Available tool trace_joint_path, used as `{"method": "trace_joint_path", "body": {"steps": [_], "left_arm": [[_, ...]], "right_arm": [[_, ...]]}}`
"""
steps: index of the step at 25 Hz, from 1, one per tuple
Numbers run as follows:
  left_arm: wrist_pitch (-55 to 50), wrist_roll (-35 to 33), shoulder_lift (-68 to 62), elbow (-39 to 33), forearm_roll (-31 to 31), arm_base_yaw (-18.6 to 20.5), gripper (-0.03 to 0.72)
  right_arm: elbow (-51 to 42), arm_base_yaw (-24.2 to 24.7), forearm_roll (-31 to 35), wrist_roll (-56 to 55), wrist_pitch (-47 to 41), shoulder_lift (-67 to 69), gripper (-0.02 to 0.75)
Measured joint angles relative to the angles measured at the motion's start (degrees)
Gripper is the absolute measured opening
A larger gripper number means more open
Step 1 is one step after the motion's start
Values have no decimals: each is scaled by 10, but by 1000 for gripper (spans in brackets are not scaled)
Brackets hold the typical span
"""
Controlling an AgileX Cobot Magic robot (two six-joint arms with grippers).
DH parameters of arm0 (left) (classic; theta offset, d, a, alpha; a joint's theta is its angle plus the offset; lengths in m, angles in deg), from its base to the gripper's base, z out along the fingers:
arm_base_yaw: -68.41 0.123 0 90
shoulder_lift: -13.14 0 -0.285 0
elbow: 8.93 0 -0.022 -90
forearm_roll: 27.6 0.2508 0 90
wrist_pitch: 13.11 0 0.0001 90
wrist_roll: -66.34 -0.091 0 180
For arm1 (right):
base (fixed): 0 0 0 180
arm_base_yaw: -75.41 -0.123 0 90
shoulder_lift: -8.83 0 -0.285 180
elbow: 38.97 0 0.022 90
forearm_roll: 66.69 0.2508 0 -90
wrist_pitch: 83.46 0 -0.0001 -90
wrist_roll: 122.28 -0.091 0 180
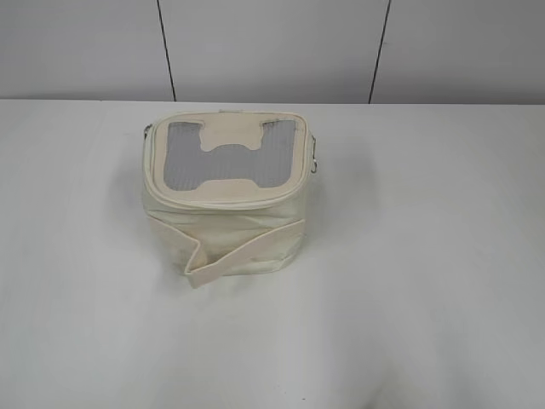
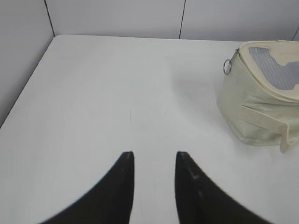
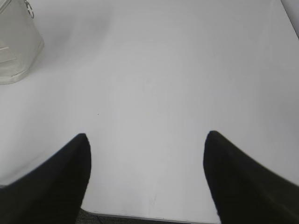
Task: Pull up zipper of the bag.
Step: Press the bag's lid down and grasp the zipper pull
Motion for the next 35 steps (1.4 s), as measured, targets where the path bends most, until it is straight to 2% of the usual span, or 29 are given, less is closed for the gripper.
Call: {"method": "trace_joint_path", "body": {"steps": [5, 8, 13, 17, 19, 21, 23, 28, 32, 35], "left_arm": [[0, -2, 0, 0, 1, 0, 241], [12, -18, 0, 0, 52, 0, 241], [21, -22, 0, 1, 75, 0, 241], [21, -22, 0, 1, 75, 0, 241], [22, -22, 0, 1, 75, 0, 241], [22, -22, 0, 1, 75, 0, 241], [23, -22, 0, 1, 75, 0, 241], [14, -22, -16, 1, 49, 0, 241], [18, -21, -64, 6, -26, 0, 241], [40, -39, -108, 6, -130, -10, 241]], "right_arm": [[0, 0, 3, 0, 0, 0, 588], [6, 0, 42, 17, 8, 13, 588], [30, 0, 208, 146, 76, 169, 588], [66, 0, 367, 331, 156, 355, 588], [103, 0, 449, 435, 169, 486, 588], [163, -5, 507, 510, 169, 608, 588], [236, -24, 533, 551, 170, 733, 588], [486, -110, 517, 604, 149, 1001, 588], [719, -153, 505, 593, 69, 1189, 588], [879, -167, 505, 564, 5, 1298, 588]]}}
